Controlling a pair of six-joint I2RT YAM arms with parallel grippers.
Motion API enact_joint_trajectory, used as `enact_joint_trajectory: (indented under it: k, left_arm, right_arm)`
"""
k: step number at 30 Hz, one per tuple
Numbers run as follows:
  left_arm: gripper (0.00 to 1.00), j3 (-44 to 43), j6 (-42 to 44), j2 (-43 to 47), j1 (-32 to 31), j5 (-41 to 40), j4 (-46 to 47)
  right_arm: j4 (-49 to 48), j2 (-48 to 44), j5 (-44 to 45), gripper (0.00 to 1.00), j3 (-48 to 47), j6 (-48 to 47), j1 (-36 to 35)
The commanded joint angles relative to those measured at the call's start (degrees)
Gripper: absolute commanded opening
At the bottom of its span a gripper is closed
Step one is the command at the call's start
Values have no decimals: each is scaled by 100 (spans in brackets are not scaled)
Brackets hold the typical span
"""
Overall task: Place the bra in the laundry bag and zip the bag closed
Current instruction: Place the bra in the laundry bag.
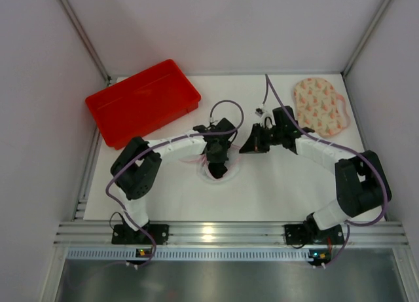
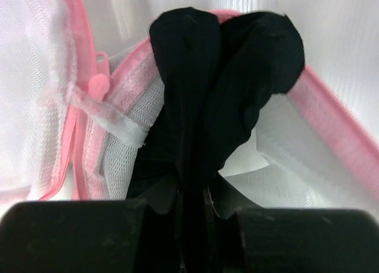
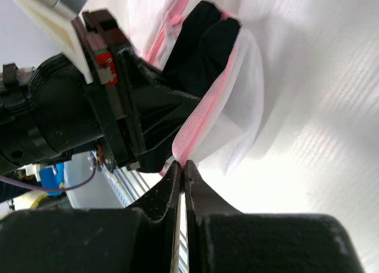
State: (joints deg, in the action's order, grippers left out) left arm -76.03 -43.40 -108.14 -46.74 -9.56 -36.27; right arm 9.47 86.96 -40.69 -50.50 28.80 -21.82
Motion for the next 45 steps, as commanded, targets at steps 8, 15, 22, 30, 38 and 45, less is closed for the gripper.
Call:
enact_joint_trajectory:
  k: [8, 15, 22, 30, 38, 45]
  left_arm:
    - [0, 1827, 736, 1391, 121, 1123, 1113]
    - [0, 1872, 999, 1497, 60, 1238, 1184]
    - [0, 2101, 1237, 2050, -19, 1176, 1316]
    - [0, 2514, 1615, 2561, -212, 1589, 1737]
    - [0, 2251, 1230, 2017, -231, 1228, 1597]
    - [0, 1575, 579, 1428, 471, 1317, 1071]
  right_arm:
    - [-850, 347, -27, 0, -408, 302, 73]
    - [-1246, 761, 8, 0, -539, 601, 12]
    - [-1334, 1200, -9, 0, -944, 715, 12]
    - [-1571, 1394, -211, 0, -1049, 733, -67]
    - [-2107, 641, -756, 0, -795, 978, -103]
    - [-1072, -293, -959, 0, -461, 408, -120]
